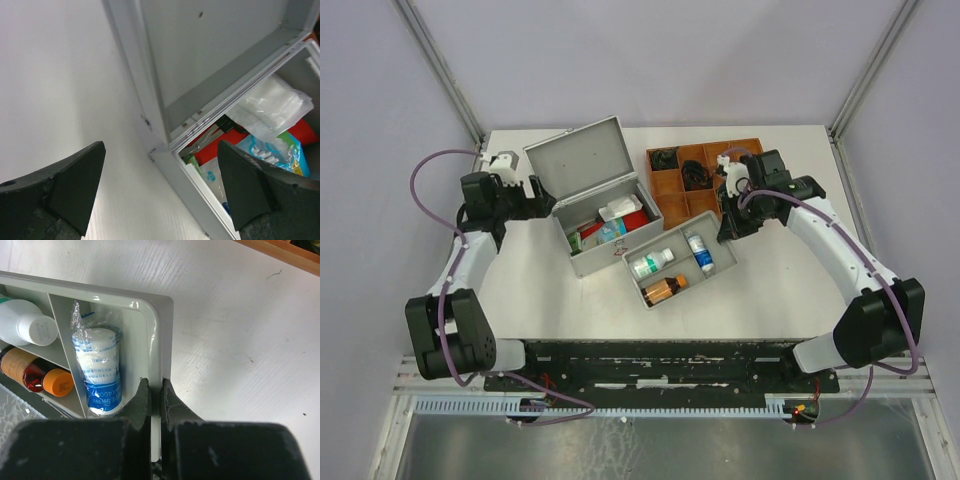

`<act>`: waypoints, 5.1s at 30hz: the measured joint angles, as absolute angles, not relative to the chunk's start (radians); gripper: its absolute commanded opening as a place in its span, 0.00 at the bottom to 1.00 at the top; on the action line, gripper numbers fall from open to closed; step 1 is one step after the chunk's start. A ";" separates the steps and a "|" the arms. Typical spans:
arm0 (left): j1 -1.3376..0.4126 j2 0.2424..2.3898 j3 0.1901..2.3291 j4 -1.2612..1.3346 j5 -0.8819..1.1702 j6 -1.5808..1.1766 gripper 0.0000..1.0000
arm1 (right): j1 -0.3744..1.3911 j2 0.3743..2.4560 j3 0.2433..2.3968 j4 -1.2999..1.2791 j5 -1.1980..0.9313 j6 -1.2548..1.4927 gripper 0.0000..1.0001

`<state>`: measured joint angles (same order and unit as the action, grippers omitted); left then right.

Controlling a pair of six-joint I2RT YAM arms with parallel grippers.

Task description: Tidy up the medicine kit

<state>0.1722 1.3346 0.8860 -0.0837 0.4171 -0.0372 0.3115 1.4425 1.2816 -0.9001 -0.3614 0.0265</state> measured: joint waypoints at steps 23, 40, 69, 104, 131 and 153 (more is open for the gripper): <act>0.162 1.214 0.818 0.014 0.450 -0.043 0.98 | 0.474 1.768 1.697 -0.823 -0.329 0.334 0.01; 0.162 1.084 0.791 -0.036 0.435 -0.032 0.98 | 0.530 2.111 2.054 -0.855 -0.335 0.361 0.01; 0.162 1.013 0.748 -0.024 0.401 -0.005 0.98 | 0.554 2.272 2.254 -0.960 -0.341 0.313 0.01; 0.162 0.986 0.744 -0.018 0.369 0.014 1.00 | 0.592 2.296 2.290 -0.959 -0.263 0.237 0.57; 0.167 1.459 0.968 0.220 0.440 -0.109 0.99 | 0.594 1.631 1.690 -0.895 -0.185 -0.009 0.77; 0.176 1.187 0.846 0.297 0.858 -0.032 0.99 | 0.580 1.504 1.520 -0.807 -0.231 -0.024 0.78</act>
<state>0.1761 1.1873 0.8463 0.2970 0.8581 -0.0322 0.5797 1.5040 1.5196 -0.8074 -0.2314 -0.0238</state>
